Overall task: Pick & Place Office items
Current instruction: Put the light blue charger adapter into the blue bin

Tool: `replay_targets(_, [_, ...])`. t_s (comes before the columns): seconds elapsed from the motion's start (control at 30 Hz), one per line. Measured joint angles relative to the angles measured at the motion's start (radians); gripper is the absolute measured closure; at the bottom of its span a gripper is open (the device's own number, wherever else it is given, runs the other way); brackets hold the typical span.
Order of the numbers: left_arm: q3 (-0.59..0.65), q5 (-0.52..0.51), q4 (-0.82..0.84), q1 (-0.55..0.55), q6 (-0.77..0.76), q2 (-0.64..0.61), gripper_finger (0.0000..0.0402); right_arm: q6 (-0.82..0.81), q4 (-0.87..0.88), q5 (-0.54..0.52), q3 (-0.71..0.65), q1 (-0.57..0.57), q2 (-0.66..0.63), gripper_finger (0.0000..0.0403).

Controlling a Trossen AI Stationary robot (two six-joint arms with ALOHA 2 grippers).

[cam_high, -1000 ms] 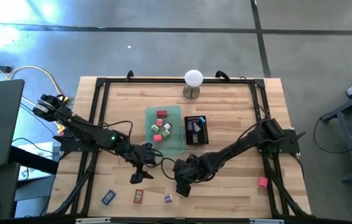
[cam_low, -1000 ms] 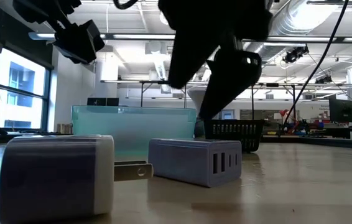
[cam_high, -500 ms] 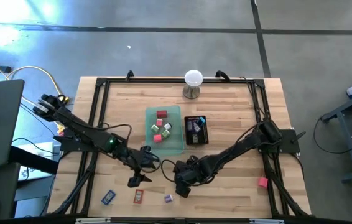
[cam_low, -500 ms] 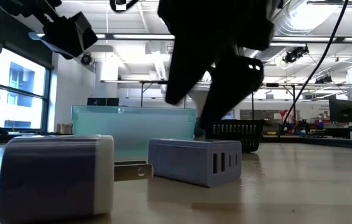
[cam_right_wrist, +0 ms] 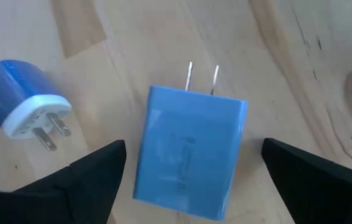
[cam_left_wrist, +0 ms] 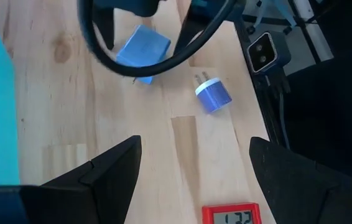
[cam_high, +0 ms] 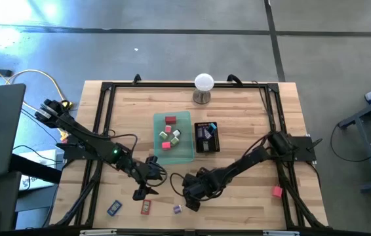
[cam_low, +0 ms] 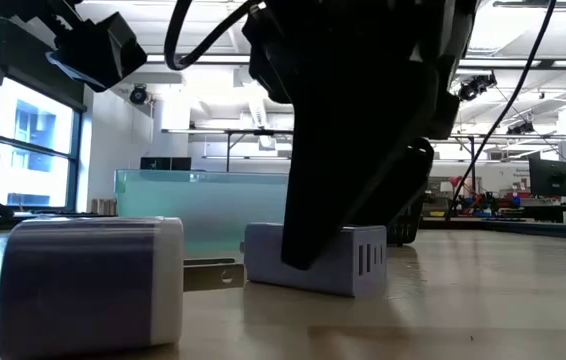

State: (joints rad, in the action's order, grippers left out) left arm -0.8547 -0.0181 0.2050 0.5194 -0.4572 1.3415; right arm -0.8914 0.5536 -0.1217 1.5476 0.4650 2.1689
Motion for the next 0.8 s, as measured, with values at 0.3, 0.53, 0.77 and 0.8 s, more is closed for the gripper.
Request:
replay_targets(0.3, [0.000,-0.007,0.001,0.003,0.000,0.000,0.0110,0.059,0.023,0.009,0.002,-0.002,0.038,0.0034])
replay_targets(0.53, [0.000,-0.007,0.001,0.003,0.000,0.000,0.0110,0.100,0.050,0.012,0.001,-0.013,0.040,0.0081])
replay_targets(0.77, [0.000,-0.006,0.002,0.003,0.012,0.000,0.0110,0.111,0.062,0.040,0.000,-0.043,0.039,0.0208])
replay_targets(0.8, [0.000,-0.006,0.003,0.003,0.012,0.000,0.0110,0.122,0.060,0.043,0.000,-0.047,0.039,0.0208])
